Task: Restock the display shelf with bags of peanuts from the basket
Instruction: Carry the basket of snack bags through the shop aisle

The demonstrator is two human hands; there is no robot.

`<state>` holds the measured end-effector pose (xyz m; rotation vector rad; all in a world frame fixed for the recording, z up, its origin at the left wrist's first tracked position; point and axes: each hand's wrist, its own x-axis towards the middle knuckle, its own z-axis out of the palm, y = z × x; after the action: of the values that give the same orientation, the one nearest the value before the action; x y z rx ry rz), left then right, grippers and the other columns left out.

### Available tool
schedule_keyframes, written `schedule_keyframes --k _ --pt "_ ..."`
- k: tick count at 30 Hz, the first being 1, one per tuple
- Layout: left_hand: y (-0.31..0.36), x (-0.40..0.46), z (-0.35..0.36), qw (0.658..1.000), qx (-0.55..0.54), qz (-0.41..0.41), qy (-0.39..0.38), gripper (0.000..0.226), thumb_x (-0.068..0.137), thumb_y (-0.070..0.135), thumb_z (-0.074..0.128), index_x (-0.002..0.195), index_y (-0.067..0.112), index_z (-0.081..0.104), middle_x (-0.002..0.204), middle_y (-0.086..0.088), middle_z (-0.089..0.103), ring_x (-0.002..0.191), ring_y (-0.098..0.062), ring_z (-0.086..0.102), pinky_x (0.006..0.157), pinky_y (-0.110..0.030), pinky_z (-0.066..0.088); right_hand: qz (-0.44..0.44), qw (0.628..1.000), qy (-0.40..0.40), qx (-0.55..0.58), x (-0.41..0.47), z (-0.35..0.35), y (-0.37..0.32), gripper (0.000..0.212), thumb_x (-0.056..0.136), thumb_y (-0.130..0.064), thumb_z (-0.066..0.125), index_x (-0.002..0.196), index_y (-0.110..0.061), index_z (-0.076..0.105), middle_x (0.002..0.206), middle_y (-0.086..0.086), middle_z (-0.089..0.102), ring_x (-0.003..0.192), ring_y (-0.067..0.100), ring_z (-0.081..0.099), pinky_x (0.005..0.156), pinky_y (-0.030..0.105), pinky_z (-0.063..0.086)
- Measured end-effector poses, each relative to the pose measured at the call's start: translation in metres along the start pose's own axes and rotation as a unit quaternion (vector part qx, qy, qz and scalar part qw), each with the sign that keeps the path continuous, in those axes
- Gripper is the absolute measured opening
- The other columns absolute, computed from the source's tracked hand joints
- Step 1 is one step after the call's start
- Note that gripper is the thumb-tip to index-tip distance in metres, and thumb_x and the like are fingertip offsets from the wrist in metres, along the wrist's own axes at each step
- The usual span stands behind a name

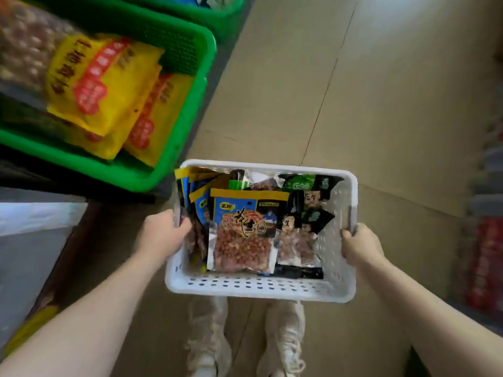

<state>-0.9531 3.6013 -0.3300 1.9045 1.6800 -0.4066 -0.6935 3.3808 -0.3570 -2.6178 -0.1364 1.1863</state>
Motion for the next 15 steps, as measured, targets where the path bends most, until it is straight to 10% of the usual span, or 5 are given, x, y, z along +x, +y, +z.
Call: schedule_keyframes --k 9,15 --pt "-0.004 0.052 0.066 0.997 -0.014 -0.014 -0.072 0.017 0.09 0.02 0.048 0.083 0.005 0.048 0.093 -0.022 0.061 0.087 -0.036 0.057 0.065 -0.033 0.038 0.017 0.999 0.041 -0.006 0.044 0.041 0.011 0.02 0.096 -0.017 0.037 0.104 -0.002 0.048 0.105 0.022 0.058 0.087 0.035 0.055 0.067 0.038 0.044" --pt "0.008 0.001 0.053 0.994 0.005 0.039 0.101 0.044 0.082 0.011 0.059 0.123 0.001 0.046 0.122 -0.02 0.047 0.115 -0.036 0.04 0.097 -0.044 0.033 -0.147 0.98 0.131 -0.028 -0.004 0.038 -0.018 0.038 0.093 -0.014 0.047 0.13 -0.01 0.043 0.133 0.01 0.046 0.121 0.027 0.044 0.1 0.037 0.038"
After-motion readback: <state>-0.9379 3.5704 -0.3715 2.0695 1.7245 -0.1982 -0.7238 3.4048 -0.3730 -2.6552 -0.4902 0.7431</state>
